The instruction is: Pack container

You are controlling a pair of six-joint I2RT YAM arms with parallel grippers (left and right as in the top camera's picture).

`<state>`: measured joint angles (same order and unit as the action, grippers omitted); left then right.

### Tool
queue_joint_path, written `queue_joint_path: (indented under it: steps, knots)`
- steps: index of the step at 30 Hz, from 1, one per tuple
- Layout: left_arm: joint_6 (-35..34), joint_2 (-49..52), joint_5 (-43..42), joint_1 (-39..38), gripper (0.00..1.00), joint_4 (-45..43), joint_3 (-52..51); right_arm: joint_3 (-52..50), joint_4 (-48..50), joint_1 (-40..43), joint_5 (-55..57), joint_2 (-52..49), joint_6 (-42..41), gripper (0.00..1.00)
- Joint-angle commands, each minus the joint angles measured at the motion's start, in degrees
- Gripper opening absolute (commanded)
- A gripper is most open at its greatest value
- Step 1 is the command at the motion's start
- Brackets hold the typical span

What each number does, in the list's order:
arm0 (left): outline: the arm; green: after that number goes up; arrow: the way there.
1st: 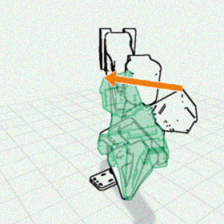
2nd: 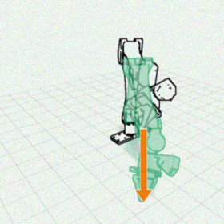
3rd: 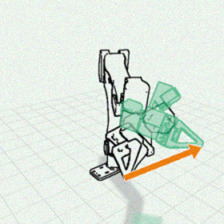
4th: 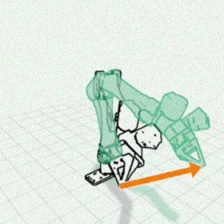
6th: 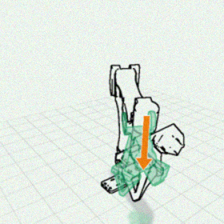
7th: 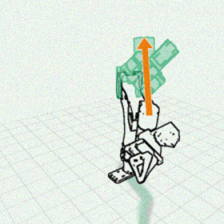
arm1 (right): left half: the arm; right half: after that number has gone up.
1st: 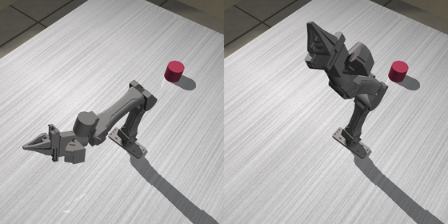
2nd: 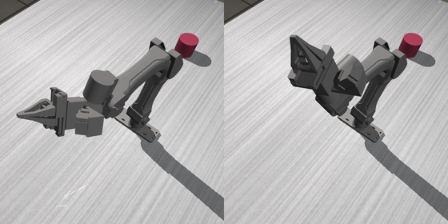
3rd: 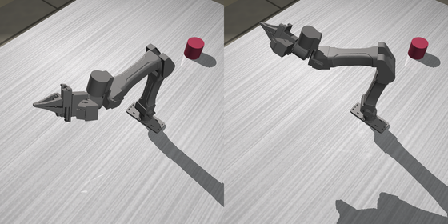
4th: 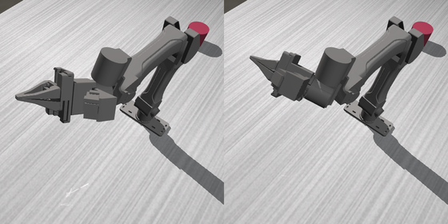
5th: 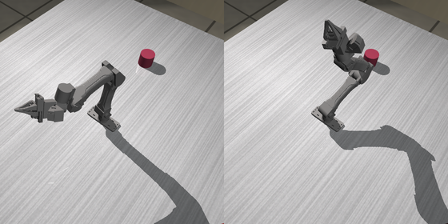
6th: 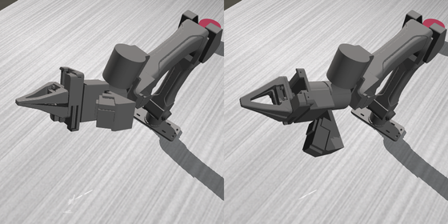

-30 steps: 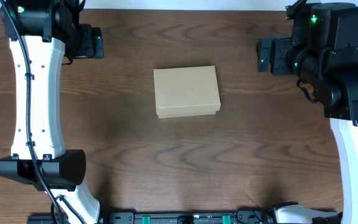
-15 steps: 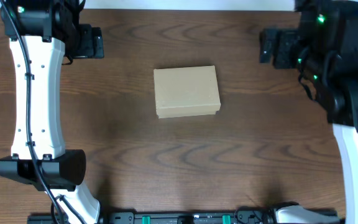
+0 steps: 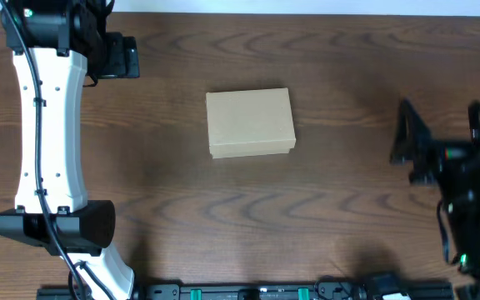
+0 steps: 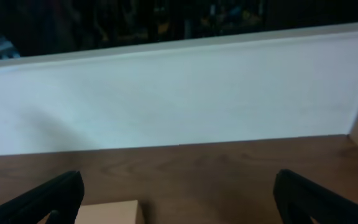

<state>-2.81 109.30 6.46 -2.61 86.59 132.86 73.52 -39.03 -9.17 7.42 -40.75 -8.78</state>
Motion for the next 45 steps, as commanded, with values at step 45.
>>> queue_joint_path:
  steps: [45]
  knots:
    - [0.02,0.48,1.01,0.39,0.95,0.17,0.48,-50.38,30.58,2.03,2.29,40.39,-12.44,0.99]
